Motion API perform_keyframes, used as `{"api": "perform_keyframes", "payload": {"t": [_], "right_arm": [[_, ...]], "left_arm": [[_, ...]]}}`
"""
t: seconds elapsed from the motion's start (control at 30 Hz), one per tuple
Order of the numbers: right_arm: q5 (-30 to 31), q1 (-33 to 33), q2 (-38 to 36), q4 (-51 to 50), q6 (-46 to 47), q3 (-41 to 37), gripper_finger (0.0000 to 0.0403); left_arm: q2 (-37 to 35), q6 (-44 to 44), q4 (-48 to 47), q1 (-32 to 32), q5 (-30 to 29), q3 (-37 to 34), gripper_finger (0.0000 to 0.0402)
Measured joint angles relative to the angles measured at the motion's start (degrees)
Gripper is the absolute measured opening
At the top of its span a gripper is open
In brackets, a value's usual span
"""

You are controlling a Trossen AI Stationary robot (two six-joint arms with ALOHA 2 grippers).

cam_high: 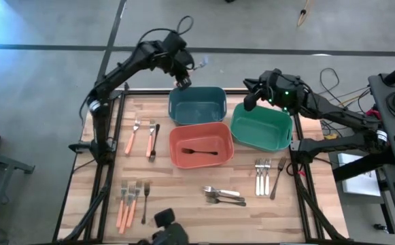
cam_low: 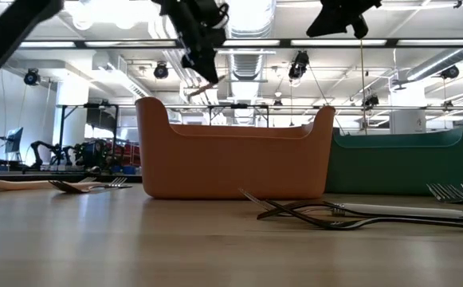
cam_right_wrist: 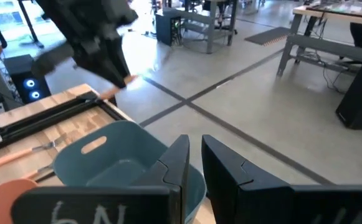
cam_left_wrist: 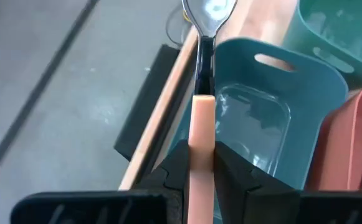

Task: Sort silverware by color (type)
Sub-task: Put the orange fork into the blue bin

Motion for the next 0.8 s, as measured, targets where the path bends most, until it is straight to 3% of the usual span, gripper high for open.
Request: {"api": "perform_keyframes", "payload": {"t": [0.2,0.53,0.8], "right_arm": [[0.0,-0.2,-0.2,-0.3,0.1,0.0,0.0036],[0.0,-0.2,0.8,-1.8,0.5,0.0,0.0036],[0.0,-0.2,0.8,-1.8,0.5,0.0,0.0036]], "left_arm": [[6.0,2.5,-5.6,-1.3,0.8,4.0,0.0031],[14.2,5.4,-9.5,-5.3,0.9,3.9,0.0031],[17.8,13.6,-12.0,-6.3,-2.7,3.9,0.0031]]}}
